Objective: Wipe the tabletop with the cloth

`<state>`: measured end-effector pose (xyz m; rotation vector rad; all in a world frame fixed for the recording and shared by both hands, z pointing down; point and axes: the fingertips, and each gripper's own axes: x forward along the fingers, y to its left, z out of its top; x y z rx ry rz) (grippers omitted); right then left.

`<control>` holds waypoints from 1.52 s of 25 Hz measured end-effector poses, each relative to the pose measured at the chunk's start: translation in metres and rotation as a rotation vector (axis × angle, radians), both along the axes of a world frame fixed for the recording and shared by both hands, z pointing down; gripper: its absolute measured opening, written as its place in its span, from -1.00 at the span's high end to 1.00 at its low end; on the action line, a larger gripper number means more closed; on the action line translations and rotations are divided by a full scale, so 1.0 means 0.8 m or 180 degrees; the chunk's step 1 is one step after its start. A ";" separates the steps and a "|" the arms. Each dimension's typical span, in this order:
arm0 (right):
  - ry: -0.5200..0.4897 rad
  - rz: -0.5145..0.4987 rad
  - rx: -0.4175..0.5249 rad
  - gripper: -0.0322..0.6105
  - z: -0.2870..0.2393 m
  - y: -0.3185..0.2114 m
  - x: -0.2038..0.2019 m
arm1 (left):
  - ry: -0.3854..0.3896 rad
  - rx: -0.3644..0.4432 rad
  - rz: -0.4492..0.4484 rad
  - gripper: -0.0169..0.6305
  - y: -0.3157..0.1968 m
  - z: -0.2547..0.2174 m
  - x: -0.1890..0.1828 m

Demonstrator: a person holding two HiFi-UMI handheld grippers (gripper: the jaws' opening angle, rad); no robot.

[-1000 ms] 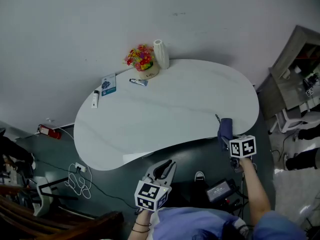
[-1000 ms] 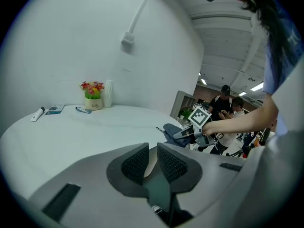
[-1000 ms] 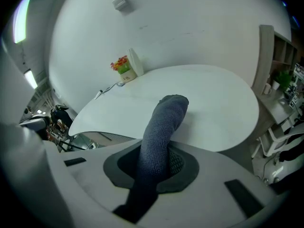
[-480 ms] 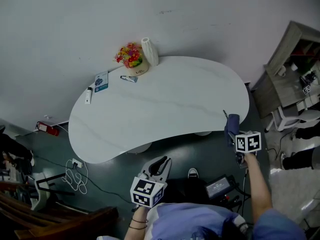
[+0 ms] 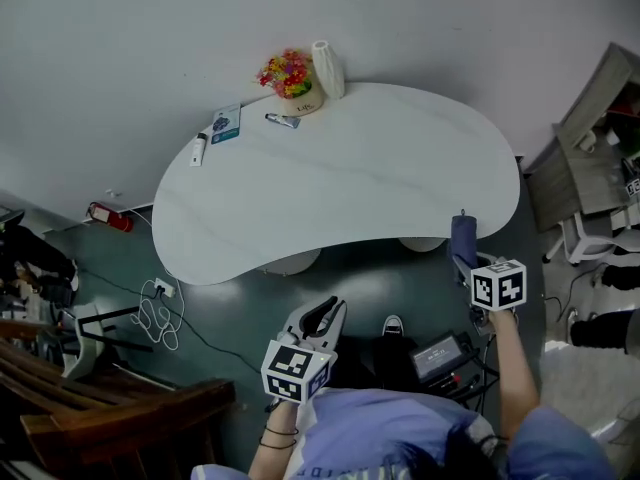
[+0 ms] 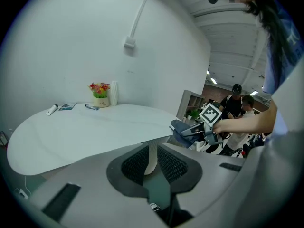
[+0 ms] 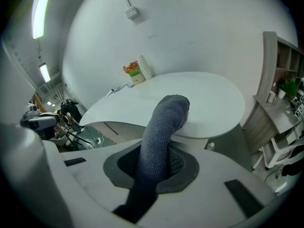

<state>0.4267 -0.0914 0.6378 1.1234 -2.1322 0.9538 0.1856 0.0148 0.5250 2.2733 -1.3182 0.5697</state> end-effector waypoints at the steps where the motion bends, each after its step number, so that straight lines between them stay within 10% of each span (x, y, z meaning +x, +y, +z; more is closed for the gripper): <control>1: -0.0030 -0.0035 -0.0007 0.71 0.000 0.008 -0.008 | -0.0015 -0.0012 -0.0037 0.80 0.006 0.000 -0.007; 19: -0.0414 0.0028 0.0271 0.71 -0.072 0.148 -0.125 | -0.0001 0.0267 0.0116 0.80 0.124 -0.039 -0.074; 38: -0.0551 0.0287 0.0375 0.71 -0.113 0.443 -0.231 | 0.0360 0.0436 0.0012 0.80 0.370 -0.050 -0.183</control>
